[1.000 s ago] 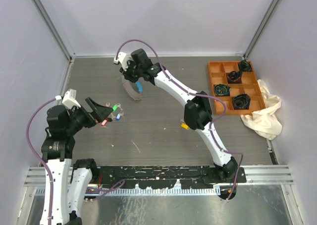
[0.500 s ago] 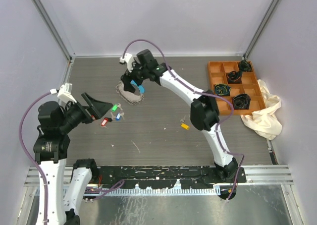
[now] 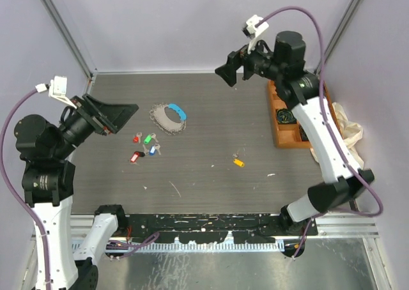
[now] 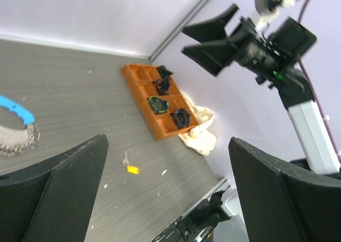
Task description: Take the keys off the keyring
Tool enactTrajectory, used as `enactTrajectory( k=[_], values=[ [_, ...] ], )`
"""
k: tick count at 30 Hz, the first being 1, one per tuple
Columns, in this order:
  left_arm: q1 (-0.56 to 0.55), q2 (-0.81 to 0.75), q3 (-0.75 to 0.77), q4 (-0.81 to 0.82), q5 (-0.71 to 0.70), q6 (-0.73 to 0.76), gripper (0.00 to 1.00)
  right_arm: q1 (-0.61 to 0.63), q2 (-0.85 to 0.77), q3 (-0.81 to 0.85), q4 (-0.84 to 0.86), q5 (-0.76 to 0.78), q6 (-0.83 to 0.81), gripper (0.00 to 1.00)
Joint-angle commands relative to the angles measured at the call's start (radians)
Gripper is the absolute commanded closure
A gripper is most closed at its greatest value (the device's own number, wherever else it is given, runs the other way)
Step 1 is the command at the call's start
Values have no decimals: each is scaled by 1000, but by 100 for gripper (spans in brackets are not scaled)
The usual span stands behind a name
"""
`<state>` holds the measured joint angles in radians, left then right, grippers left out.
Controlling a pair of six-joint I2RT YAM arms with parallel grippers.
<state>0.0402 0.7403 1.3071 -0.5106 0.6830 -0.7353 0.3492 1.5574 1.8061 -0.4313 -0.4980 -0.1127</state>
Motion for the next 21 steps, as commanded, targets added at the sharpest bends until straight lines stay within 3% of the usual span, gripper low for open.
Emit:
enactTrajectory(
  k=[1,5,12,21],
  values=[
    [-3,45,87,163,63,-63,2,-15,-146,-26,-109,74,-55,0],
    [-3,70,150,151,61,-35,2,-79,-255,-32,-153,108,-23,0],
    [-42,98,258,-9,12,128,2,-95,-373,57,-272,364,8,0],
    [-75,122,281,-76,-19,201,2,-130,-441,132,-333,403,-26,0]
  ],
)
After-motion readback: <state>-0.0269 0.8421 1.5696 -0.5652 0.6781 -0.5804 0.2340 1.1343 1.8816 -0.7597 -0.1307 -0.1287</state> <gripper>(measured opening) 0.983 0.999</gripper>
